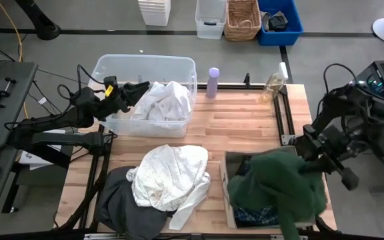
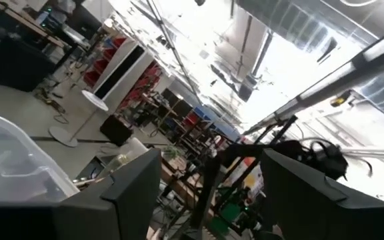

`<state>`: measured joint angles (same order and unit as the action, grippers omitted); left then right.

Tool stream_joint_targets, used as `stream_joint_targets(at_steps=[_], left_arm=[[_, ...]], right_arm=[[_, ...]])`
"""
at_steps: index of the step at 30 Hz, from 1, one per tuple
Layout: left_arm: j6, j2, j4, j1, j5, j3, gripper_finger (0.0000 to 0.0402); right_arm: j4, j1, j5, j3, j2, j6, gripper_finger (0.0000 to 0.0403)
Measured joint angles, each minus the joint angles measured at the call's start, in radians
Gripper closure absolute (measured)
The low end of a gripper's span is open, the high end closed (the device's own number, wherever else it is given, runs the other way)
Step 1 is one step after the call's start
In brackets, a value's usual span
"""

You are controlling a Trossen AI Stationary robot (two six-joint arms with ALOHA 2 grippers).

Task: Sort clothes
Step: Put the green shirt into the laundry bin

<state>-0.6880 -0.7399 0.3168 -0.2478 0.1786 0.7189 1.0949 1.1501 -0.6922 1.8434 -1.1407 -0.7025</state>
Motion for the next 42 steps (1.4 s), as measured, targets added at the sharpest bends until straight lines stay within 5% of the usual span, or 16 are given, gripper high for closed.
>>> stream_joint_targets(at_steps=[4,11,23,28,36,42], left_arm=[[0.0,0.0,0.0,0.0,0.022,0.0,0.0156],[0.01,0.0,-0.005,0.0,0.042,0.0,0.0156],[0.014,-0.002,-0.009,-0.001,0.068,0.0,0.0156],[0.004,-0.002,-0.005,-0.001,0.068,0.0,0.0156],[0.016,-0.002,-0.024,-0.001,-0.078,0.0,0.0156],[0.083,-0.002,-0.129,0.0,-0.271,0.0,0.0156]], right_arm=[[0.12,0.017,-0.026,-0.019,-0.024,-0.114,0.0375],[0.392,0.016,0.111,-0.135,-0.061,-0.516,0.0375],[-0.341,-0.153,0.292,-0.692,-0.071,-0.468,0.0375],[-0.345,-0.319,0.372,-0.91,-0.071,-0.65,0.0375],[-0.439,-0.4,0.737,-1.181,-0.069,-0.782,0.0375],[-0.487,-0.402,0.804,-1.19,-0.071,-0.849,0.0288]])
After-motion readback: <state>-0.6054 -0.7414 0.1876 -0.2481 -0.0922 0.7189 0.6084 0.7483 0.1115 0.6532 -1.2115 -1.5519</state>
